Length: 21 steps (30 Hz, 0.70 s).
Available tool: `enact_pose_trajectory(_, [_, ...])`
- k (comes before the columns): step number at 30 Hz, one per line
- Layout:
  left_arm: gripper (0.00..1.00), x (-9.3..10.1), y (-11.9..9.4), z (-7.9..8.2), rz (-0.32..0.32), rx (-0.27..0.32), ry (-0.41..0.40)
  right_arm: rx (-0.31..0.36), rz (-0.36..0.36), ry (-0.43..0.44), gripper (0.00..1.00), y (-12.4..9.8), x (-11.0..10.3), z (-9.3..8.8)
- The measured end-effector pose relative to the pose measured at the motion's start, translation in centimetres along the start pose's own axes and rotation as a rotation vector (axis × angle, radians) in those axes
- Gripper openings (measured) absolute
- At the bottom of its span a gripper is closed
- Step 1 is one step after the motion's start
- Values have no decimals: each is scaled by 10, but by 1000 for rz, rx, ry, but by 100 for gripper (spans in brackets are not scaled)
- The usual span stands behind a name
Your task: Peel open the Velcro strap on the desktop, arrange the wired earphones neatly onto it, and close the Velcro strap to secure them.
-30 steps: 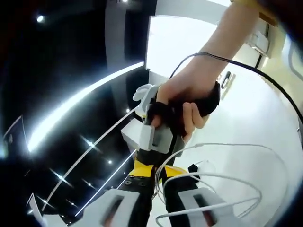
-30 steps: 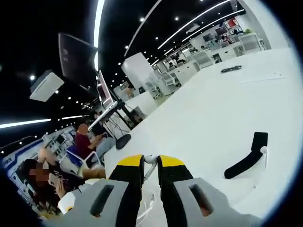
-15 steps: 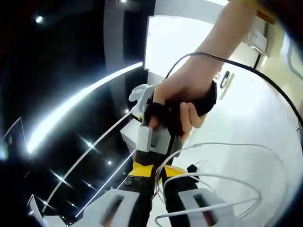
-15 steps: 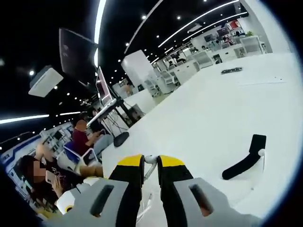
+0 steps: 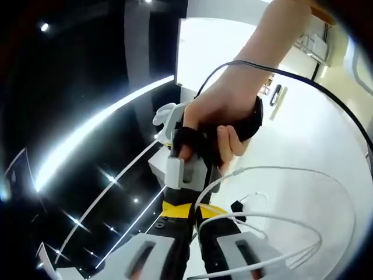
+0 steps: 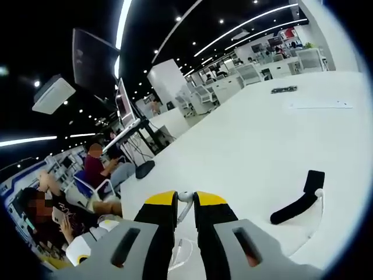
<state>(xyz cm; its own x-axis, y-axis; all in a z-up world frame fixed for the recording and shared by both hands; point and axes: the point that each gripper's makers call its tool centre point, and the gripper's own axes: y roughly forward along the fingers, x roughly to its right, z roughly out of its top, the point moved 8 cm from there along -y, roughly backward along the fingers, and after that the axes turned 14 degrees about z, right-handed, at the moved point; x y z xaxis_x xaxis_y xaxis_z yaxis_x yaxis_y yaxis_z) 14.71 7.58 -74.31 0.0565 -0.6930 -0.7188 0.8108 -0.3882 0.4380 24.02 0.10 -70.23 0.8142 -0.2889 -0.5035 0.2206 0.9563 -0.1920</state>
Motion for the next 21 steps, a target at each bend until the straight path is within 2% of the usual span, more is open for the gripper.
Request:
enact_pose_trajectory(2, [6,1,0,0,-2,-4,8,0,-10,-14,14,0,1,0])
enact_pose_trajectory(6, [6,1,1,0,-6,-4,13,-31,-62,-103,14,-1,2,-3])
enact_pose_trajectory(12, [6,6,1,2,-30,12,35,11,-61,-101,14,-2,2,1])
enact_pose_trajectory(21, [6,4,1,0,-23,0,21,54,-71,-104,14,-10,6,5])
